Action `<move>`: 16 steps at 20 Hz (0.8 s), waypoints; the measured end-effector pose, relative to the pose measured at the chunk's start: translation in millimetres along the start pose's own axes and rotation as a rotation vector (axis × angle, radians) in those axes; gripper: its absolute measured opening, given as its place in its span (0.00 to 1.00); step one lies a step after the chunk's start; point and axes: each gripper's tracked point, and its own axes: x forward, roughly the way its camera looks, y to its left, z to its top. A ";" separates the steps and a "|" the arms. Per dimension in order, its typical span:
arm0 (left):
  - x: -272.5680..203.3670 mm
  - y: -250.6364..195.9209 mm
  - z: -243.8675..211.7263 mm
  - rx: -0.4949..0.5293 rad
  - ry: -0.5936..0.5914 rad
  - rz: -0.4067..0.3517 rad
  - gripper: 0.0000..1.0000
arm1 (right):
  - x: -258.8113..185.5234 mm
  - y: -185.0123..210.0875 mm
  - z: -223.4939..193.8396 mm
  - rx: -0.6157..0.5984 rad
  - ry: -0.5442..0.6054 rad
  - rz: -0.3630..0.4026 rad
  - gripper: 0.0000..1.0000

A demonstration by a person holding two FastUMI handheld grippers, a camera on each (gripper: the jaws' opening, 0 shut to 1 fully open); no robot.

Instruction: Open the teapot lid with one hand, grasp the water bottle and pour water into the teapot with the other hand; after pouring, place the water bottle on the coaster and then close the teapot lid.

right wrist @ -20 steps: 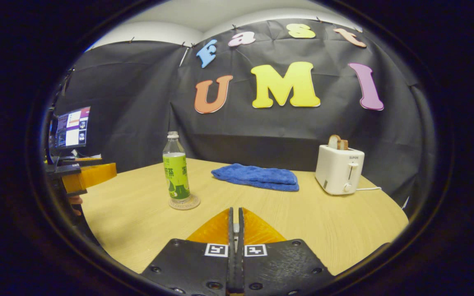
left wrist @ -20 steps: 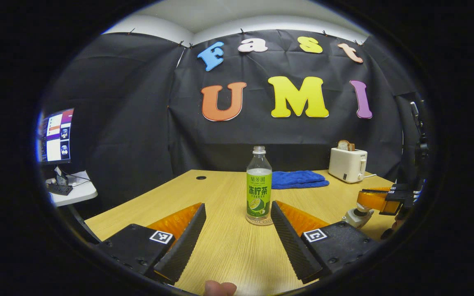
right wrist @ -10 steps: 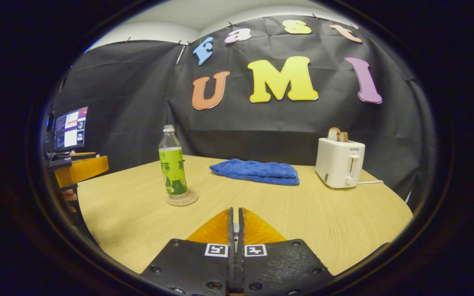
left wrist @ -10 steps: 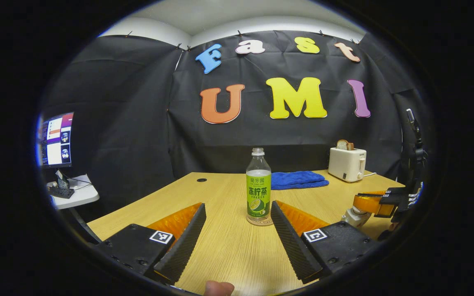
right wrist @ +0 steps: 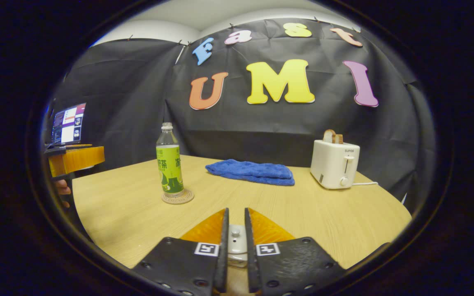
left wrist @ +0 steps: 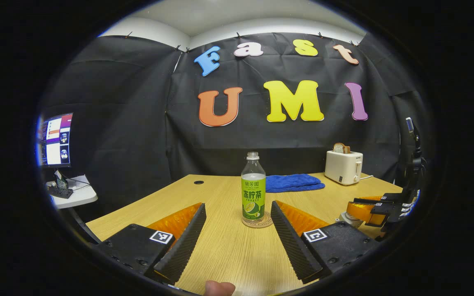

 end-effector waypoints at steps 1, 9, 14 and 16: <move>-0.8 -2.7 4.2 -0.004 -0.009 -0.005 0.99 | -1.4 -1.2 7.7 0.011 -0.017 -0.007 0.40; -11.5 -45.0 39.9 -0.035 -0.055 -0.080 0.99 | -68.7 -15.9 78.6 0.037 -0.158 -0.125 0.98; -30.8 -62.9 57.0 -0.021 -0.091 -0.094 0.99 | -120.0 -17.7 92.1 0.028 -0.214 -0.185 0.98; -39.0 -62.3 56.9 -0.007 -0.101 -0.082 0.99 | -132.4 -13.6 93.1 0.019 -0.224 -0.191 0.98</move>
